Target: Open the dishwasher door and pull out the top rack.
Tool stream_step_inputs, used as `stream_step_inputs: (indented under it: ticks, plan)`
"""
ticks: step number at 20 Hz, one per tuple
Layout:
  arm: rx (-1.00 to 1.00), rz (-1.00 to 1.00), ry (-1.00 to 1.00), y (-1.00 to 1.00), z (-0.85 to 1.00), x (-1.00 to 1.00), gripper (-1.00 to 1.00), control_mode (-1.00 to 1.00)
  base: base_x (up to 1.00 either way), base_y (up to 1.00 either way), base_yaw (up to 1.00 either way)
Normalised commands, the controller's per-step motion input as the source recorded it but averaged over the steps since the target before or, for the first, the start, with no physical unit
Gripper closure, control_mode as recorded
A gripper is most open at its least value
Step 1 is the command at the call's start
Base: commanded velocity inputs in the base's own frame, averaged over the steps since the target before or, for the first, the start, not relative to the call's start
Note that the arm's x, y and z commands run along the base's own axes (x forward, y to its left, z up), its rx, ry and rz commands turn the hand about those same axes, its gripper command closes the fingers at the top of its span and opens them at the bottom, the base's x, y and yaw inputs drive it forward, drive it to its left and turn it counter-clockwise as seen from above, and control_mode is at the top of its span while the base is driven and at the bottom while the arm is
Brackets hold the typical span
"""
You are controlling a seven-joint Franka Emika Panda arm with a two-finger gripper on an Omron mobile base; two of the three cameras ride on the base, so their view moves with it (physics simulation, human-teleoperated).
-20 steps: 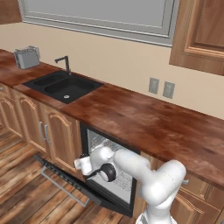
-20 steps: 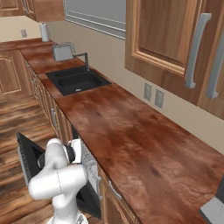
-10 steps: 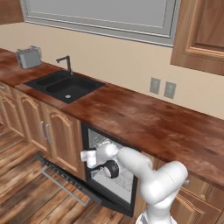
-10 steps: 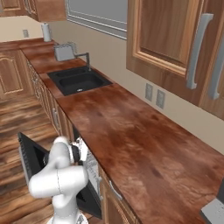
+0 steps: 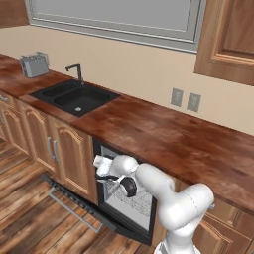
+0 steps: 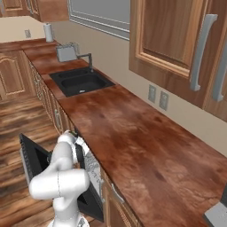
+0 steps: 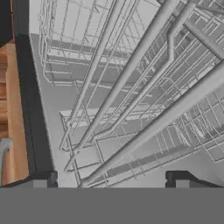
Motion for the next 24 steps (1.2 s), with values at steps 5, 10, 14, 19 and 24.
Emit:
stream_step_inputs:
  ticks: [5, 10, 14, 19, 24]
  plan:
    - [0.50, 0.43, 0.40, 0.38, -1.00, -0.21, -1.00, -1.00, 0.00, 0.00, 0.00]
    - [0.47, 0.40, 0.23, 0.71, -1.00, -0.54, -1.00, -1.00, 0.00, 0.00, 0.00]
    - [0.44, 0.34, 0.10, 0.92, -1.00, -0.75, -1.00, -1.00, 0.00, 0.00, 0.00]
    - [0.39, 0.33, 0.12, 1.00, -1.00, -0.81, -1.00, -1.00, 0.00, 0.00, 0.00]
    - [0.43, 0.29, 0.18, 0.57, -0.68, -0.60, -1.00, -1.00, 0.00, 0.00, 0.00]
